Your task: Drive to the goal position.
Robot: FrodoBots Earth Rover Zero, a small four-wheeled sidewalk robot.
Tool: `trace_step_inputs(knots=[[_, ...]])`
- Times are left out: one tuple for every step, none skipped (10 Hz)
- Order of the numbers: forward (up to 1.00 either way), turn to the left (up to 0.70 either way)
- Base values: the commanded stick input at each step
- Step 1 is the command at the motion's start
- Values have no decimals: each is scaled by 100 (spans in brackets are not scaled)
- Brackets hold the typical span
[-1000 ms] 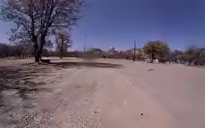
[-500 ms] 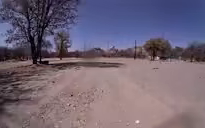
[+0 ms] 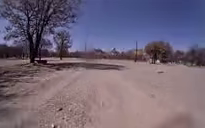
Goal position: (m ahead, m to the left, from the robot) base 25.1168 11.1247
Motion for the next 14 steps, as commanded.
trace_step_inputs(knots=[[100, 0], [100, 0], [100, 0], [100, 0], [100, 0], [100, 0], [100, 0], [100, 0], [100, 0], [100, 0], [100, 0], [100, 0], [100, 0], [100, 0]])
